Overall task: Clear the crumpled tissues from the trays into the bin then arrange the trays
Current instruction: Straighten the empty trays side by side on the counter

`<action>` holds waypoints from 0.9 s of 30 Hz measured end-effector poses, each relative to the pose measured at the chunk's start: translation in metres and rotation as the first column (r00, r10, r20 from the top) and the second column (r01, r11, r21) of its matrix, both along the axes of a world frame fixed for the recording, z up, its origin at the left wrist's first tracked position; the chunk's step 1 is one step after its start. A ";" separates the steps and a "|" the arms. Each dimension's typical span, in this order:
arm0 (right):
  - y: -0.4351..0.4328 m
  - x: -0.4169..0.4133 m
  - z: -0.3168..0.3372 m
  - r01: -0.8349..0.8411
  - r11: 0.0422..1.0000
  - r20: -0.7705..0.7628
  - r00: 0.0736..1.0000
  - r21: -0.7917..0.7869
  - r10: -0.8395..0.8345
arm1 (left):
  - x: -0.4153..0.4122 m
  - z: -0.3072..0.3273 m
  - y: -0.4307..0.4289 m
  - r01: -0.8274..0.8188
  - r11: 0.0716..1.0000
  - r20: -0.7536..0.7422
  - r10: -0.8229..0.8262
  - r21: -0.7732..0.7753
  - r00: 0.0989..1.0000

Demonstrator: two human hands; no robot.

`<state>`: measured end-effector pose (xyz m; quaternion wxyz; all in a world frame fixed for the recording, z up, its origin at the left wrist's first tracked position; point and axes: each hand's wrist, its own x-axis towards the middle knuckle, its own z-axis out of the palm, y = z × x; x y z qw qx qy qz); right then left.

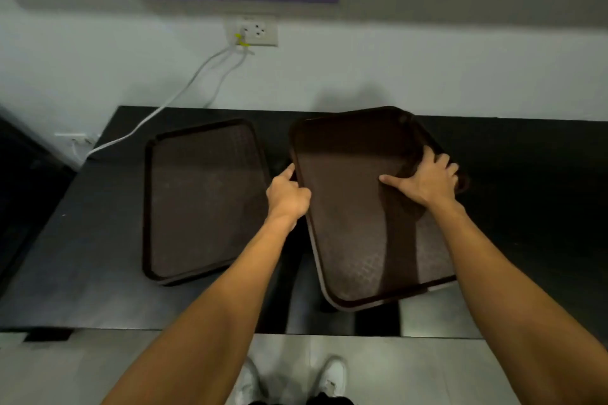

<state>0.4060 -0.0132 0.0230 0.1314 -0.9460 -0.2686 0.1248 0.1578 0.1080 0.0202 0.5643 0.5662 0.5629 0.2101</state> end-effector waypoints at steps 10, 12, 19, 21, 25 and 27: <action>0.089 -0.148 0.006 -0.146 0.989 -0.034 0.989 0.011 0.146 | -0.156 -0.001 0.090 -0.122 0.990 -0.143 0.132 0.073 0.981; 0.105 -0.173 0.004 -0.171 0.985 -0.044 0.984 0.008 0.171 | -0.181 -0.005 0.105 -0.109 0.990 -0.186 0.124 0.087 0.975; 0.149 -0.233 -0.011 -0.265 0.964 -0.126 0.956 0.004 0.264 | -0.244 -0.020 0.154 -0.076 0.988 -0.292 0.113 0.135 0.950; 0.160 -0.243 -0.016 -0.290 0.957 -0.137 0.948 -0.009 0.286 | -0.256 -0.024 0.164 -0.064 0.987 -0.315 0.108 0.148 0.943; 0.178 -0.256 -0.026 -0.331 0.943 -0.141 0.936 -0.033 0.323 | -0.272 -0.036 0.175 -0.042 0.986 -0.383 0.102 0.163 0.918; 0.185 -0.259 -0.032 -0.348 0.936 -0.137 0.931 -0.057 0.338 | -0.276 -0.041 0.177 -0.009 0.982 -0.433 0.090 0.186 0.897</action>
